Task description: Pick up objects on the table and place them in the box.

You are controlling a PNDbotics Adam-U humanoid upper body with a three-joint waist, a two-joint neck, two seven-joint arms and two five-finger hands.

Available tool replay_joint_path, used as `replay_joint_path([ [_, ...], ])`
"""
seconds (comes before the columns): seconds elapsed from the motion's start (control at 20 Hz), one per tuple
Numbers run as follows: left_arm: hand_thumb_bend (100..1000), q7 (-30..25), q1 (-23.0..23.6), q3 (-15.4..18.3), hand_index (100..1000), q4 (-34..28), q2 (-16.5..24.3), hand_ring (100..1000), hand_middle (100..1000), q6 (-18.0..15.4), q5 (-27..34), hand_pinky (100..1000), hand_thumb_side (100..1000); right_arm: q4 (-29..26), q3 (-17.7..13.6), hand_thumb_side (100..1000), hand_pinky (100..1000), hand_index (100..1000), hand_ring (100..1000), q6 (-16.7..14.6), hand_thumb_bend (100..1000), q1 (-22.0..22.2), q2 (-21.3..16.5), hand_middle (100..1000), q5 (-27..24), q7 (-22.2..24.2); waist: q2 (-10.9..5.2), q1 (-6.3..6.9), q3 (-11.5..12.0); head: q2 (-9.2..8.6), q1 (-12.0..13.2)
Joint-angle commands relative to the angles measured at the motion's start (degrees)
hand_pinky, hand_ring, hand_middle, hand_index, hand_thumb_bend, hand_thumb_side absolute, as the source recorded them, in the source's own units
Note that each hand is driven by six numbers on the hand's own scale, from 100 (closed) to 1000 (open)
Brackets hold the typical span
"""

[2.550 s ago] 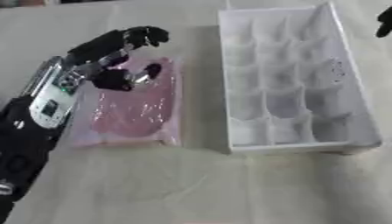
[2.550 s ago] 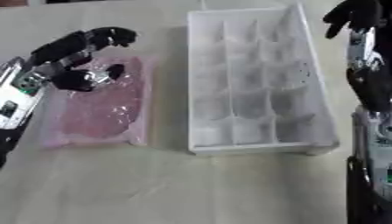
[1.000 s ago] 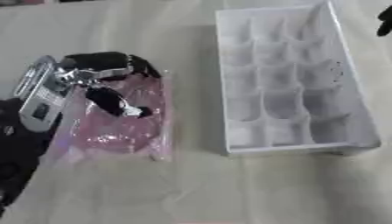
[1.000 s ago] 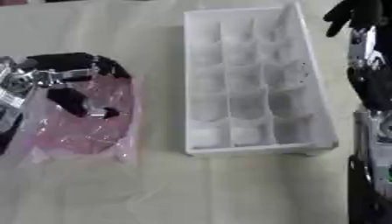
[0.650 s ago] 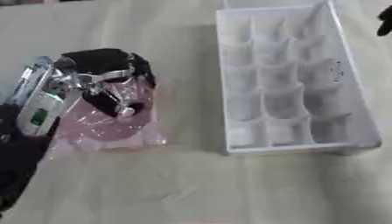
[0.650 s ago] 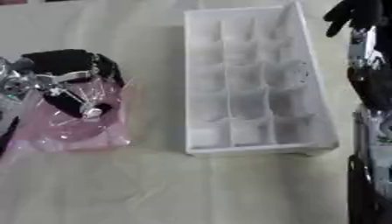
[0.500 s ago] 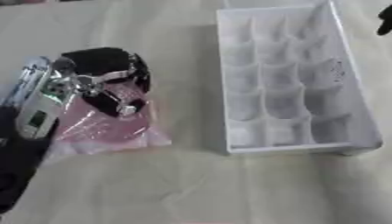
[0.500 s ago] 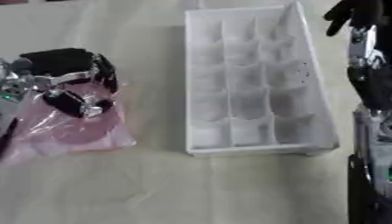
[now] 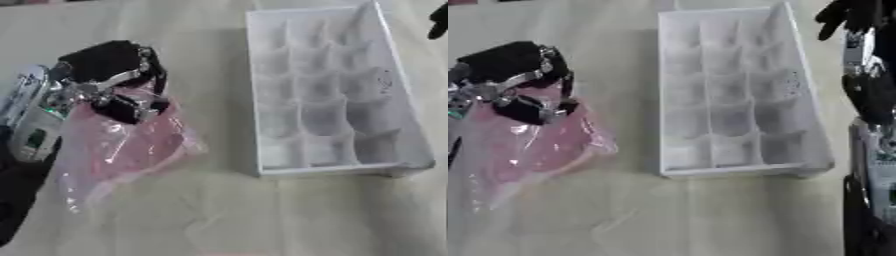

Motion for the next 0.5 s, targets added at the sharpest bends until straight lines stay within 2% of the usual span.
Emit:
replay_joint_path([
  [0.05, 100, 2.1, -0.3, 1.0, 219, -1.1, 1.0, 154, 149, -0.1, -1.3, 100, 164, -1.1, -0.2, 529, 332, 678, 479, 0.0, 100, -0.8, -0.5, 654, 0.1, -0.1, -1.25, -0.15, 0.1, 0.0, -0.4],
  [0.3, 100, 4.1, -0.5, 1.6, 213, -1.5, 0.8, 142, 141, 0.0, -2.2, 100, 140, -1.1, -0.2, 528, 332, 678, 479, 0.0, 100, -0.7, -0.4, 654, 0.1, -0.1, -1.32, -0.19, 0.1, 0.0, -0.5],
  [0.5, 100, 6.2, -1.7, 3.1, 206, -1.2, 0.7, 126, 132, 1.3, -3.1, 100, 102, -1.1, -0.2, 529, 332, 678, 479, 0.1, 100, -0.6, -0.4, 654, 0.2, -0.1, -1.52, -0.21, 0.3, 0.0, -0.6],
])
